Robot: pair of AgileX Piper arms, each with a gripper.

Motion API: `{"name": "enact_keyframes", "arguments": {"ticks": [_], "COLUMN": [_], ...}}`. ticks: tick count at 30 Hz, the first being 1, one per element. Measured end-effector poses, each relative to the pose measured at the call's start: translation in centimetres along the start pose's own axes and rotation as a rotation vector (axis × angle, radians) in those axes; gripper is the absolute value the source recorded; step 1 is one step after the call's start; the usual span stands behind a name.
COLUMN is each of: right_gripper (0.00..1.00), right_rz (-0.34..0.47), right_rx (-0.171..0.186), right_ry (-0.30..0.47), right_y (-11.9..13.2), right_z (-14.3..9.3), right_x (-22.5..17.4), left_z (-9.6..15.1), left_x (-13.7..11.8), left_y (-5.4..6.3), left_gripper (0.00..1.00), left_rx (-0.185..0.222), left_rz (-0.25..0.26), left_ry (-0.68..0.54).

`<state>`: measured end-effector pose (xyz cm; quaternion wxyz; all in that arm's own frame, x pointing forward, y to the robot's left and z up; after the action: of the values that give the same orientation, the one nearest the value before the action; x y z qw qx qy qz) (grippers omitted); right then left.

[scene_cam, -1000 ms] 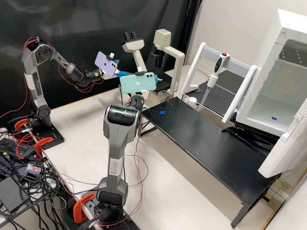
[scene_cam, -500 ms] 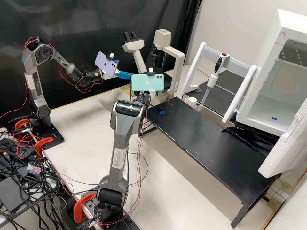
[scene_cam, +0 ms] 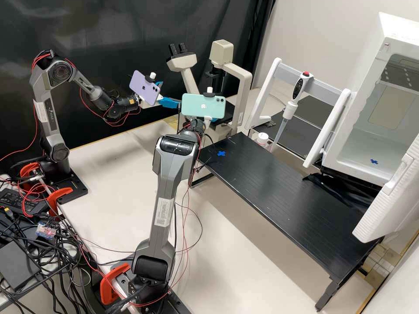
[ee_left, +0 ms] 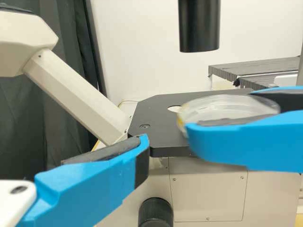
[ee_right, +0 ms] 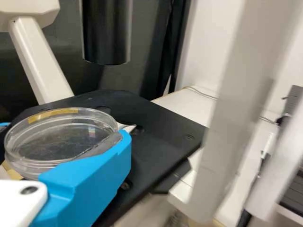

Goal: Move the petri dish to the microscope

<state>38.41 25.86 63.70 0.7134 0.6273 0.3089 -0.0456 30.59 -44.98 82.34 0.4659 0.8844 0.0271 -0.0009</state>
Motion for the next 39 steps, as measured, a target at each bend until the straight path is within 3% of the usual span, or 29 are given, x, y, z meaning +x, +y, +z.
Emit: {"name": "enact_keyframes", "arguments": {"ticks": [3, 6, 11, 19, 24, 34, 39], "right_gripper": [0.0, 0.0, 0.0, 0.0, 0.0, 0.0, 0.0], "right_rz": [-0.007, -0.015, -0.018, -0.053, -0.068, -0.08, -0.064], "right_rx": [-0.005, -0.032, -0.037, -0.007, -0.012, -0.042, -0.038], "right_ry": [0.0, -0.005, -0.021, -0.084, -0.1, -0.13, -0.14], "right_y": [0.0, -0.1, 0.0, -0.2, -0.3, 1.4, 2.5], "right_z": [-0.3, -0.4, -0.9, -0.7, -0.5, 0.7, 1.0], "right_x": [0.8, 1.7, 2.5, 3.3, 3.3, 0.4, -0.8], "left_z": [0.0, 0.0, 0.0, 0.0, 0.0, 0.0, 0.0], "left_x": [0.0, 0.0, 0.0, 0.0, 0.0, 0.0, 0.0], "left_y": [0.0, 0.0, 0.0, 0.0, 0.0, 0.0, 0.0], "left_gripper": [1.0, 1.0, 1.0, 1.0, 1.0, 1.0, 1.0], "left_rx": [0.0, 0.0, 0.0, -0.002, -0.002, 0.0, 0.0], "left_rz": [0.0, 0.0, 0.0, 0.0, 0.0, 0.0, 0.0], "left_ry": [0.0, 0.0, 0.0, 0.003, 0.003, 0.0, 0.0]}}
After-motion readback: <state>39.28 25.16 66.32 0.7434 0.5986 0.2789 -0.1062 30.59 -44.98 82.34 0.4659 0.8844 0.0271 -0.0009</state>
